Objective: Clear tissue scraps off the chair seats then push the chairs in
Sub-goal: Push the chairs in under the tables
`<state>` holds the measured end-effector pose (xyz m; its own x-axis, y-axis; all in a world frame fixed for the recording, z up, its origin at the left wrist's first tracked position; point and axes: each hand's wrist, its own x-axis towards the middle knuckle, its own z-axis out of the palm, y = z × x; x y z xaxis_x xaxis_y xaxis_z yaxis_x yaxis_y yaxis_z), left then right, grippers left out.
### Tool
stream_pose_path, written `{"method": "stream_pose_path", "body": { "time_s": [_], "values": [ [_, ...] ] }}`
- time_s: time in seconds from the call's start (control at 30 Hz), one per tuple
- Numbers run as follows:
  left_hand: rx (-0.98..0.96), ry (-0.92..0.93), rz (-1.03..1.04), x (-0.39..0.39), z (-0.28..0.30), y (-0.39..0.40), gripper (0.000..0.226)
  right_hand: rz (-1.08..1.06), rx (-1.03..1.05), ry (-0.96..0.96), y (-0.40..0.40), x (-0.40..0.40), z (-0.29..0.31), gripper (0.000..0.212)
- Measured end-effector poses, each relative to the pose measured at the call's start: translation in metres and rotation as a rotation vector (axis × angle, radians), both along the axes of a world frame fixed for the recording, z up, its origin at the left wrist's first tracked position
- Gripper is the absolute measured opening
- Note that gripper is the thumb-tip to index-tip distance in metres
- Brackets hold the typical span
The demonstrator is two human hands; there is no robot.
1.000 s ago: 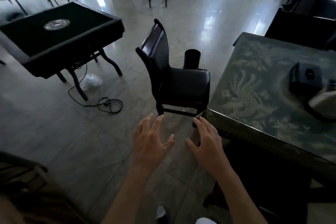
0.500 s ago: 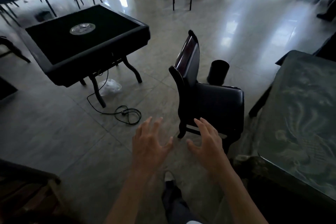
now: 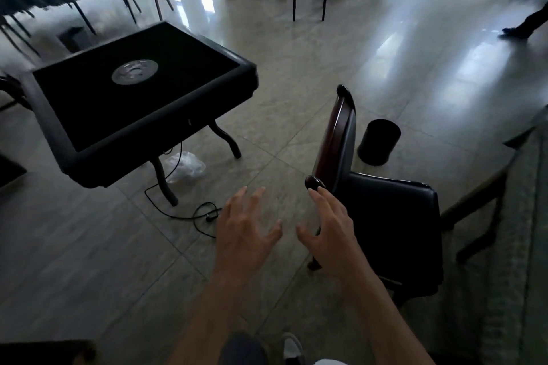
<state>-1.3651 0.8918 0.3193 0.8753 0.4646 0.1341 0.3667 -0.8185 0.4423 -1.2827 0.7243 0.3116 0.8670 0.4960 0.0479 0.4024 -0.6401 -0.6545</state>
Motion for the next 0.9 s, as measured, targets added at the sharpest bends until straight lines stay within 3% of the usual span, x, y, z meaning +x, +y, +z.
{"method": "stream_pose_path", "body": {
  "time_s": [0.57, 0.9],
  "values": [
    [-0.052, 0.066, -0.185, 0.198, -0.021, 0.242, 0.08, -0.13, -0.121, -0.029, 0.228, 0.178, -0.014, 0.079],
    [-0.075, 0.068, -0.382, 0.32, -0.024, 0.276, 0.075, -0.311, -0.108, 0.012, 0.251, 0.256, -0.013, 0.078]
  ]
}}
